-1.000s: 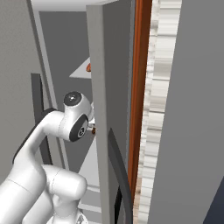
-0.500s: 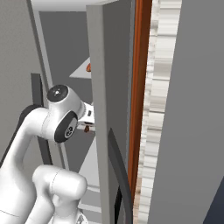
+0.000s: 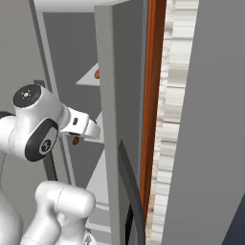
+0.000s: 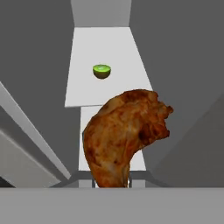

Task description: Take the kiwi, sweet potato, and chicken drumstick from the freezer and place them in the bowl on the counter.

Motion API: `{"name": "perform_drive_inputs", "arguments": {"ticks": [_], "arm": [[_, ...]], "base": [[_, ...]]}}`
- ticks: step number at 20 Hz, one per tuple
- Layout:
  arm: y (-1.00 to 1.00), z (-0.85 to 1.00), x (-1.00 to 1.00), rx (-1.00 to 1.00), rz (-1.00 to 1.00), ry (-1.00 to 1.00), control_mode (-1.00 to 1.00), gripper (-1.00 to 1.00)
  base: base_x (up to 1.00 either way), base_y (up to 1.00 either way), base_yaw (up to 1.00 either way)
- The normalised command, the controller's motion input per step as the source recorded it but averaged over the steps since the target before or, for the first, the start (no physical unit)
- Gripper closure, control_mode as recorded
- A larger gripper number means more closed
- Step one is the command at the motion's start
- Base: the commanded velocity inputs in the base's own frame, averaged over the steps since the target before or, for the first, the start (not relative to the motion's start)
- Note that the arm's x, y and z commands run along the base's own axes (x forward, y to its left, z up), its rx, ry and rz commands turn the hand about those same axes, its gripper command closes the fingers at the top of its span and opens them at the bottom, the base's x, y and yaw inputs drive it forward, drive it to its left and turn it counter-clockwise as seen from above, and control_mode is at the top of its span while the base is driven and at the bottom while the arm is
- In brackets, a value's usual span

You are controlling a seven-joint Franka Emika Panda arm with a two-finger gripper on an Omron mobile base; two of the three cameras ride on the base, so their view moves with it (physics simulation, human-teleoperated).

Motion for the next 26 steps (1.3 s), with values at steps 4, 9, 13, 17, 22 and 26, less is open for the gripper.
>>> {"name": "perform_drive_inputs", "arguments": {"ticks": [4, 9, 13, 17, 22, 26], "arm": [[0.21, 0.52, -0.27, 0.0, 0.0, -0.01, -1.0, 1.0], [0.17, 0.46, -0.19, 0.0, 0.0, -0.01, -1.0, 1.0], [0.17, 0.22, -0.31, 0.0, 0.0, 0.0, -1.0, 1.0], [0.12, 0.02, -0.29, 0.0, 0.0, 0.0, -1.0, 1.0], [0.02, 0.0, -0.21, 0.0, 0.0, 0.0, -1.0, 1.0], [0.0, 0.0, -0.04, 0.0, 0.0, 0.0, 1.0, 1.0]], "base": [[0.0, 0.0, 0.0], [0.0, 0.0, 0.0], [0.0, 0.0, 0.0], [0.0, 0.0, 0.0], [0.0, 0.0, 0.0], [-0.26, 0.04, 0.0]]}}
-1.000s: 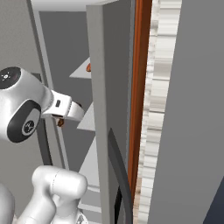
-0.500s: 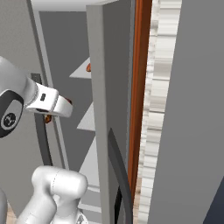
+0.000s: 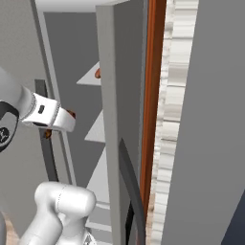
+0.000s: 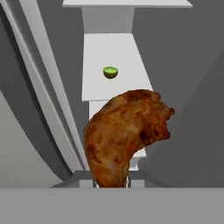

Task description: Take the kiwi, sweet potato, and chicken drumstick from the freezer and place them in the bowl on the counter.

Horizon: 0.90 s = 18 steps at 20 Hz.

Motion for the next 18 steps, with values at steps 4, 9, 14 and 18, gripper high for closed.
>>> {"name": "perform_drive_inputs", "arguments": {"ticks": [4, 9, 14, 18], "arm": [[0.0, 0.0, 0.0, 0.0, 0.0, 0.0, 1.0, 1.0], [0.0, 0.0, 0.0, 0.0, 0.0, 0.0, 1.0, 1.0], [0.0, 0.0, 0.0, 0.0, 0.0, 0.0, 1.0, 1.0], [0.0, 0.0, 0.0, 0.0, 0.0, 0.0, 1.0, 1.0]], "base": [[-0.69, 0.36, 0.0], [-0.91, 0.85, 0.0], [-0.46, 1.0, 0.0], [-0.03, 1.0, 0.03]]}}
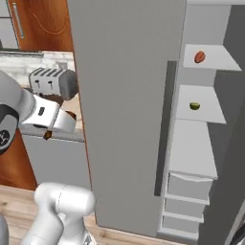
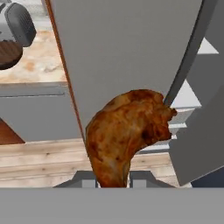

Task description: Take the kiwi, sweet potato, and chicken drumstick from the freezer and place them in the bowl on the counter.

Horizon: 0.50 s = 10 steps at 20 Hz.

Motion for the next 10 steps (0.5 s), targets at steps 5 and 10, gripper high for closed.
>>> {"name": "perform_drive_inputs", "arguments": {"ticks": [5, 10], "arm": [[0.0, 0.0, 0.0, 0.0, 0.0, 0.0, 1.0, 1.0], [0.0, 0.0, 0.0, 0.0, 0.0, 0.0, 1.0, 1.0]], "base": [[0.01, 1.0, 0.0], [0.12, 1.0, 0.0]]}}
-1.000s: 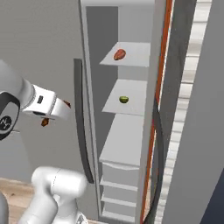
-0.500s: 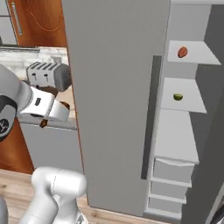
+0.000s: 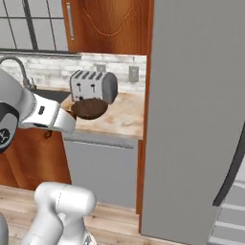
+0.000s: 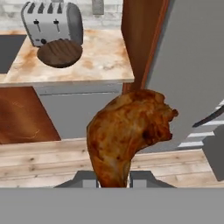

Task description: Take the kiwi, sweet potato, and chicken drumstick from the freezer and place them in the bowl on the counter.

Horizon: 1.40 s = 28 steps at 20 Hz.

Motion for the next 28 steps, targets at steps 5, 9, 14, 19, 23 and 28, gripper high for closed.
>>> {"name": "perform_drive_inputs", "arguments": {"ticks": [5, 9, 14, 19, 23, 28], "arm": [[0.0, 0.0, 0.0, 0.0, 0.0, 0.0, 1.0, 1.0], [0.0, 0.0, 0.0, 0.0, 0.0, 0.0, 1.0, 1.0], [0.0, 0.0, 0.0, 0.0, 0.0, 0.0, 1.0, 1.0], [0.0, 0.0, 0.0, 0.0, 0.0, 0.0, 1.0, 1.0], [0.0, 0.0, 0.0, 0.0, 0.0, 0.0, 1.0, 1.0], [0.0, 0.0, 0.0, 0.0, 0.0, 0.0, 1.0, 1.0]], "base": [[0.44, 0.82, 0.0], [0.66, 0.29, -0.01], [0.6, 0.02, -0.06], [0.41, 0.17, -0.06], [0.12, 0.69, -0.07], [0.39, 0.56, -0.03]]}}
